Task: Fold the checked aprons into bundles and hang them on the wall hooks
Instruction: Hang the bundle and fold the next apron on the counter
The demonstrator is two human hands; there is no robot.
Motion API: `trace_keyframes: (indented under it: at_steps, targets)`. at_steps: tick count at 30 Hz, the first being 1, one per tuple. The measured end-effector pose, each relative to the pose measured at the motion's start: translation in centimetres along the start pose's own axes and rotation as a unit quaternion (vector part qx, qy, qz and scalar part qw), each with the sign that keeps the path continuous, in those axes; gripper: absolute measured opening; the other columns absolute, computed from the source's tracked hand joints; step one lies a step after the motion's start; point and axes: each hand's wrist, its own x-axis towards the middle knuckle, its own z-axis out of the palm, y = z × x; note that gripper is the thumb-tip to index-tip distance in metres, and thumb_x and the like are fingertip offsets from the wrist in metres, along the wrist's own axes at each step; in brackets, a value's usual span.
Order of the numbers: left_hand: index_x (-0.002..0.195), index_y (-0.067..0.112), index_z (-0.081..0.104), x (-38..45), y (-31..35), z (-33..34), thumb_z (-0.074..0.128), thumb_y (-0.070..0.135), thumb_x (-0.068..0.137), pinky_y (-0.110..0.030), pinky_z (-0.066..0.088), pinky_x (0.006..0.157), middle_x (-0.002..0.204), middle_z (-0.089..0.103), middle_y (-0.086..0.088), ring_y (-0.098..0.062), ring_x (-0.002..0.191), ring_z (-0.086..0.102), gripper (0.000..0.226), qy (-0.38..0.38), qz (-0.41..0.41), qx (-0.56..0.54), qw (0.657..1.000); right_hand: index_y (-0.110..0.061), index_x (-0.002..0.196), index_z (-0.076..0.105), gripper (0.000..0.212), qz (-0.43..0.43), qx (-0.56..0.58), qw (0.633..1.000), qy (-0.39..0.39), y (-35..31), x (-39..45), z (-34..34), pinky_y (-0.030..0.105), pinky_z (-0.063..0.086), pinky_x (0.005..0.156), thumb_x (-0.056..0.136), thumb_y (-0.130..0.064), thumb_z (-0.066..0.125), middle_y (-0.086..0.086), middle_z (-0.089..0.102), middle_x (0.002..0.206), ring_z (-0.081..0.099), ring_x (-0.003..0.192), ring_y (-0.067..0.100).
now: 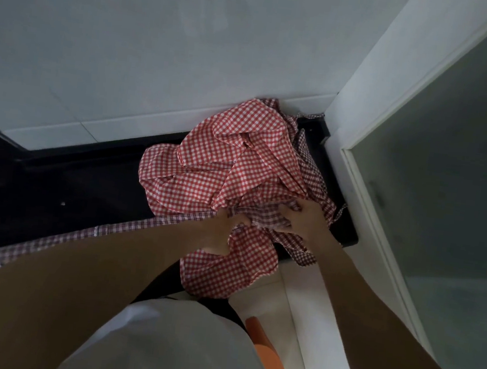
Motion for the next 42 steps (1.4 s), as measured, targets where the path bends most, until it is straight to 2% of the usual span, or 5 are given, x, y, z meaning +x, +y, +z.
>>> trace_keyframes:
  at_steps: [7,14,20,27,42]
  targets:
    - [0.141,0.026,0.043,-0.8,0.6,-2.3,0.055,0.025,0.095,-0.050,0.039,0.109,0.147,0.042,-0.014,-0.039,0.131,0.044,0.048,-0.048,-0.149,-0.382,0.911,-0.011,0.075,0.051,0.031,-0.228,-0.188,0.950,0.103,-1.2,-2.9,3.2,0.021,0.032,0.058,0.103,-0.024,0.051,-0.005,0.049,0.066,0.045,0.062,0.006]
    - [0.137,0.016,0.050,-0.2,-0.5,-2.6,0.037,0.079,0.087,-0.051,0.029,0.111,0.143,0.047,-0.013,-0.041,0.134,0.040,0.082,-0.050,-0.178,-0.545,0.818,-0.009,0.102,0.065,0.023,-0.276,-0.186,0.942,0.052,-0.3,-5.7,6.8,0.028,0.049,0.071,0.103,-0.028,0.052,0.000,0.066,0.086,0.060,0.075,0.008]
    - [0.110,0.020,0.067,-0.4,-4.2,-2.9,0.058,0.024,0.098,-0.028,0.045,0.094,0.125,0.063,-0.004,-0.014,0.102,0.061,0.015,-0.031,-0.151,-0.380,0.912,-0.011,0.140,0.052,0.049,-0.208,-0.158,0.939,-0.222,0.8,-6.6,9.0,0.009,0.044,0.097,0.093,-0.009,0.065,-0.002,0.058,0.137,0.055,0.123,0.005]
    - [0.127,0.008,0.060,-1.3,-4.0,-2.5,0.058,0.040,0.098,-0.031,0.049,0.085,0.122,0.060,-0.010,-0.024,0.102,0.057,0.044,0.028,-0.097,-0.248,0.963,-0.009,0.110,0.066,0.015,-0.186,-0.142,0.970,0.062,2.3,-4.3,9.0,0.033,0.054,0.094,0.095,-0.011,0.064,-0.002,0.069,0.105,0.064,0.098,0.011]
    - [0.114,0.012,0.066,-3.2,-7.0,-1.0,0.061,0.048,0.091,-0.042,0.055,0.085,0.106,0.068,-0.007,-0.024,0.096,0.064,0.043,0.177,-0.053,-0.018,0.983,-0.007,0.111,0.060,0.036,-0.087,-0.223,0.970,0.046,3.6,0.2,13.5,0.039,0.047,0.093,0.086,-0.028,0.075,0.012,0.062,0.111,0.058,0.103,0.027]
